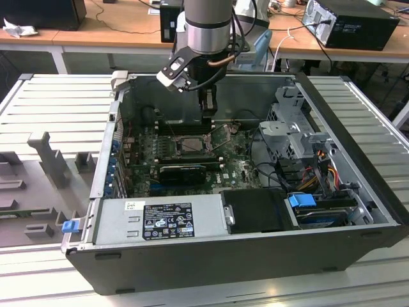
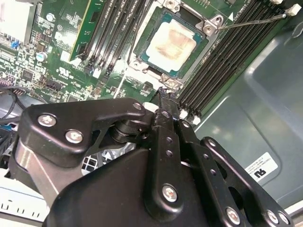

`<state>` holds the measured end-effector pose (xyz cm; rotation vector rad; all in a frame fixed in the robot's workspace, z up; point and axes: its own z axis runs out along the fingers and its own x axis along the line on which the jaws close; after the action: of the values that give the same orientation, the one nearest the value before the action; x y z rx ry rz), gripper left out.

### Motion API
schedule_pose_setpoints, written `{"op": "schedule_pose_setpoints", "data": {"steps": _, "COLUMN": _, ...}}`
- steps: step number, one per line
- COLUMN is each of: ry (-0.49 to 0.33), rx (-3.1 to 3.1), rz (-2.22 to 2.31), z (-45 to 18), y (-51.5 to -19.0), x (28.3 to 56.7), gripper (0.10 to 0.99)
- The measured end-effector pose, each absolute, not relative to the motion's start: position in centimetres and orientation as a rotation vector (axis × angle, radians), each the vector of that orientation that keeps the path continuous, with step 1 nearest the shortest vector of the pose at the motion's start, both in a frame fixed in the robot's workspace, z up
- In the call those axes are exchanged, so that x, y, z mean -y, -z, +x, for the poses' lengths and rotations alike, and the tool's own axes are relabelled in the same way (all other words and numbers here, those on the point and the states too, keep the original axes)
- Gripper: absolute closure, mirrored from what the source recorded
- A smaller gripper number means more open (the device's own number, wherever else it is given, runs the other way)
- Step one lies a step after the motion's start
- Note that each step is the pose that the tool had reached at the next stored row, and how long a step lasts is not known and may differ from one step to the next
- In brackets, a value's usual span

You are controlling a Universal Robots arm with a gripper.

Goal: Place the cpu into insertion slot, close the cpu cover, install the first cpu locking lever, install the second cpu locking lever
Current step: 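Close the cpu cover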

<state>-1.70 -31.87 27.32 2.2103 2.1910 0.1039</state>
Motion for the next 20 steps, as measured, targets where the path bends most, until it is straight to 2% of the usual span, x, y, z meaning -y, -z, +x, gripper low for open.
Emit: {"op": "schedule_pose_setpoints", "data": {"steps": 20, "ry": -0.104, "rx": -2.191, "rz": 2.21, "z": 0.4, "y": -27.3, "x": 31.8, "gripper": 0.98}}
